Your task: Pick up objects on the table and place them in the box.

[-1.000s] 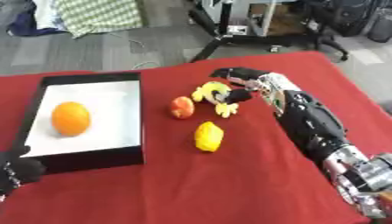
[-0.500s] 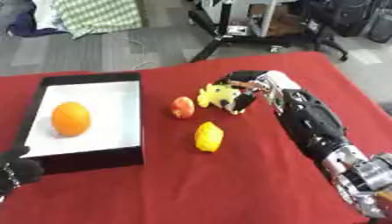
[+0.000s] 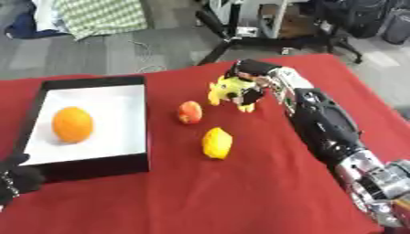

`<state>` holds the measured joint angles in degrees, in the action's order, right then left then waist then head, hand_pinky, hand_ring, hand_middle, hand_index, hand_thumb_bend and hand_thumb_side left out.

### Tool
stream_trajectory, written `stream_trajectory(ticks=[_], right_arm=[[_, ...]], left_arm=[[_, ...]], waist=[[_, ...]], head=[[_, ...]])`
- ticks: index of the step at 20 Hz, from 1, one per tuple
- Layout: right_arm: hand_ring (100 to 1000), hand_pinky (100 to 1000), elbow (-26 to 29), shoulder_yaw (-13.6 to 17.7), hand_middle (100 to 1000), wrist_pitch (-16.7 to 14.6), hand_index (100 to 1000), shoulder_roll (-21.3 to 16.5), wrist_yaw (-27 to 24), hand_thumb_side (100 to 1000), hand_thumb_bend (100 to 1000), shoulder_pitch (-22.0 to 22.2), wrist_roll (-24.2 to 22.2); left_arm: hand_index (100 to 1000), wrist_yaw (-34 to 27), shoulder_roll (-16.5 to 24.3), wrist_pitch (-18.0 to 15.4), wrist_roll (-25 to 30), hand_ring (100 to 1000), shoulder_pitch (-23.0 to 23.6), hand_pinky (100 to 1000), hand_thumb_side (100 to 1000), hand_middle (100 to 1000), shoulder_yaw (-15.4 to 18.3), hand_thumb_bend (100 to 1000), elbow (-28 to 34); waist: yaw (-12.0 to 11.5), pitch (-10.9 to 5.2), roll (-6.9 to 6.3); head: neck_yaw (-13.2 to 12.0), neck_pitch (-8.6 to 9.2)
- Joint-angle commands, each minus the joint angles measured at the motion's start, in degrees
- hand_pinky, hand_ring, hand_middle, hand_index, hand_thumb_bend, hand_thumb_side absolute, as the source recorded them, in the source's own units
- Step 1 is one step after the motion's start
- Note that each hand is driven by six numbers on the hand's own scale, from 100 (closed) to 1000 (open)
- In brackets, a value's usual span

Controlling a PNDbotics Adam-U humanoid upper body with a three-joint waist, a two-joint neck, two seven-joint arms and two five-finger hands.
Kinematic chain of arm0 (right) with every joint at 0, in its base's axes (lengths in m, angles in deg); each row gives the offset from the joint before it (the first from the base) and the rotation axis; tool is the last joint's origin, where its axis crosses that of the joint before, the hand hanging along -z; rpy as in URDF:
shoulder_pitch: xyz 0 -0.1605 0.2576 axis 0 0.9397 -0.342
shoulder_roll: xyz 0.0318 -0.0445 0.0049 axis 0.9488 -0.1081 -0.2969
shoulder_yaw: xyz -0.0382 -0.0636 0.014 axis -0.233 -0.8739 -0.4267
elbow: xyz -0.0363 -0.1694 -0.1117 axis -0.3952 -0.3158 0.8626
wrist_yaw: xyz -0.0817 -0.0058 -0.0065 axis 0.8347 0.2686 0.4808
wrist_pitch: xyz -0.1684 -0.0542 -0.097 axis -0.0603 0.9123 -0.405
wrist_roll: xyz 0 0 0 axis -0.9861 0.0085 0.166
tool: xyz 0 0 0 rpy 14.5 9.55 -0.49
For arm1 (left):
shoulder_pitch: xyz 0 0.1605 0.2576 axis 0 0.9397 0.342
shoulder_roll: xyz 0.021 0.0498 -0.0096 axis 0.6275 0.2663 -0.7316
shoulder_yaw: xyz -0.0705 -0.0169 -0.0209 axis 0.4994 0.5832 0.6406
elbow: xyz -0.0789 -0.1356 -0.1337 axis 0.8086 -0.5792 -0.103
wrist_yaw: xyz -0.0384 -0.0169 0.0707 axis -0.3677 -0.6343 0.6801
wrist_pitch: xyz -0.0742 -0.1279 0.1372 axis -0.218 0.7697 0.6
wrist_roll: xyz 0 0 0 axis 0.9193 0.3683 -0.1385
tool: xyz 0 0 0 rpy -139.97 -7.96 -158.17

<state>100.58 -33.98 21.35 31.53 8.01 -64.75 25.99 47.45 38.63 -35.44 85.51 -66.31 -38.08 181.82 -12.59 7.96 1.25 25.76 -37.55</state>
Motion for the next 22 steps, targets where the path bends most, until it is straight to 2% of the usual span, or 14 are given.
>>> stream_trajectory(ticks=[1, 6, 10, 15, 19, 21, 22], right_arm=[[585, 884, 2.6, -0.5, 271, -1.2, 488, -0.8, -5.1, 202, 100, -2.1, 0.4], [579, 899, 6.4, -3.0, 254, -3.6, 478, 2.6, -14.8, 203, 100, -4.9, -1.6], [579, 910, 8.0, -4.7, 255, -3.5, 482, 7.5, -20.0, 211, 100, -6.9, -4.8], [585, 919, 8.2, -5.9, 260, -2.6, 486, 13.5, -21.3, 221, 100, -8.2, -7.4], [597, 930, 7.8, -6.3, 277, -1.2, 502, 17.8, -20.8, 237, 100, -7.8, -5.6], [611, 939, 7.2, -6.7, 325, -0.5, 549, 19.6, -20.2, 240, 100, -7.2, -3.8], [636, 947, 6.9, -7.0, 406, -0.3, 619, 20.3, -19.7, 232, 100, -6.9, -3.1]], left_arm=[[814, 0.3, 0.8, -0.1, -0.1, 650, -0.4, 697, 1000, 588, 0.3, 100, 0.9], [814, 0.2, 0.5, -0.1, 0.2, 650, -0.6, 697, 1000, 588, 0.0, 100, 0.9], [814, 0.1, 0.2, -0.1, 0.6, 651, -0.9, 697, 1000, 588, -0.4, 100, 0.9], [814, 0.0, -0.4, -0.1, 1.1, 651, -1.5, 697, 1000, 588, -0.9, 100, 0.9], [814, -0.2, -0.8, -0.1, 1.4, 651, -1.9, 697, 1000, 588, -1.1, 100, 1.1], [814, -0.2, -0.9, -0.1, 1.4, 651, -2.1, 697, 1000, 588, -1.2, 100, 1.2], [814, -0.3, -0.9, -0.1, 1.5, 651, -2.1, 697, 1000, 588, -1.2, 100, 1.2]], waist=[[-0.1, -1.77, -0.33], [-0.7, -1.88, -0.44], [-1.2, -1.80, -0.65], [-2.4, -1.40, -0.97], [-3.0, -1.00, -1.11], [-3.1, -0.85, -1.13], [-3.2, -0.76, -1.13]], head=[[0.3, 0.60], [0.9, 0.69], [1.4, 0.76], [2.7, 1.19], [3.5, 1.62], [3.8, 1.73], [3.9, 1.77]])
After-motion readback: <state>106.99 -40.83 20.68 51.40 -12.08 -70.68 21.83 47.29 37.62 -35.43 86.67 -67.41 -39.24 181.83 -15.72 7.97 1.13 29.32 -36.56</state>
